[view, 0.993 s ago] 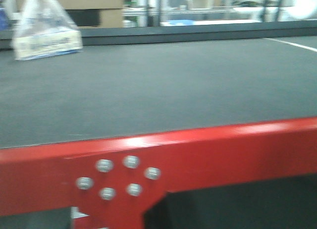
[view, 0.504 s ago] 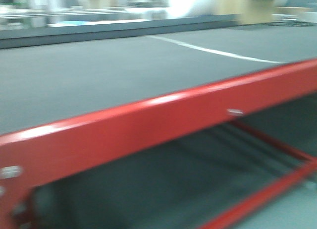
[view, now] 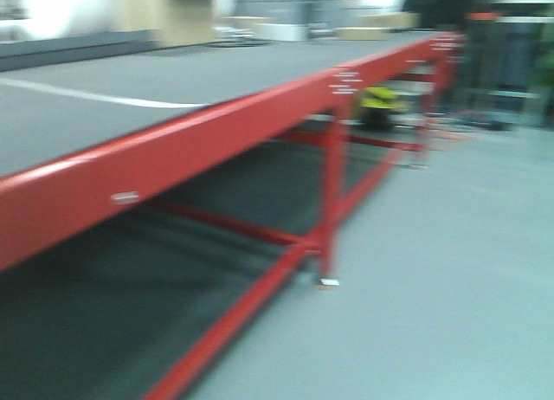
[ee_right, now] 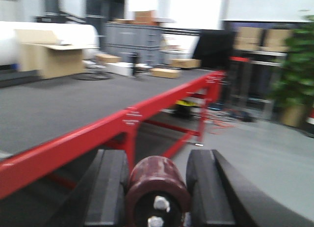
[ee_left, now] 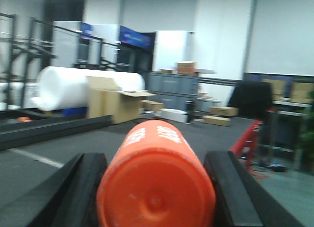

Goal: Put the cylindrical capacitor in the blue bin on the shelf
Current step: 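Drive the base to the shelf of blue bins holding both capacitors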

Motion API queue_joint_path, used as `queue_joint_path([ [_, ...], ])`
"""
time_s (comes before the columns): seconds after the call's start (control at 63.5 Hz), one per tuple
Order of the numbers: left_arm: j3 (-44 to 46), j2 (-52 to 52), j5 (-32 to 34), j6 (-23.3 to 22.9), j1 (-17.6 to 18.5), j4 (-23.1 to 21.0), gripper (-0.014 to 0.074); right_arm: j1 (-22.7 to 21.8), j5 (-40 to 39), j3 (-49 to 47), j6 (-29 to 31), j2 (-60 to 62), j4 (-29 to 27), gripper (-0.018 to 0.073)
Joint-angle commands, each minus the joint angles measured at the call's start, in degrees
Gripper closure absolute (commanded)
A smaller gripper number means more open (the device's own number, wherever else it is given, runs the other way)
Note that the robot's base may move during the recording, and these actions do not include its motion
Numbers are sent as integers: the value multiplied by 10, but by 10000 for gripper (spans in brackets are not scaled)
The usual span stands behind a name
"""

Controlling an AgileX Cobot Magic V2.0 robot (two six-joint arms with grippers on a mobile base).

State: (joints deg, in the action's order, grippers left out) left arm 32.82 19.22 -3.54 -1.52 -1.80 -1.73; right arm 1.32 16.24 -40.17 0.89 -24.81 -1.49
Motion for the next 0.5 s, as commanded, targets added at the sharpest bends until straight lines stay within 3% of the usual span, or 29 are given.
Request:
queue_joint_path([
  [0.0,0,-4,15,-1,2,-3,708,0,-13,0,3,2,5,727],
  [0.489,0,-4,15,-1,2,-3,708,0,-13,0,3,2,5,727],
])
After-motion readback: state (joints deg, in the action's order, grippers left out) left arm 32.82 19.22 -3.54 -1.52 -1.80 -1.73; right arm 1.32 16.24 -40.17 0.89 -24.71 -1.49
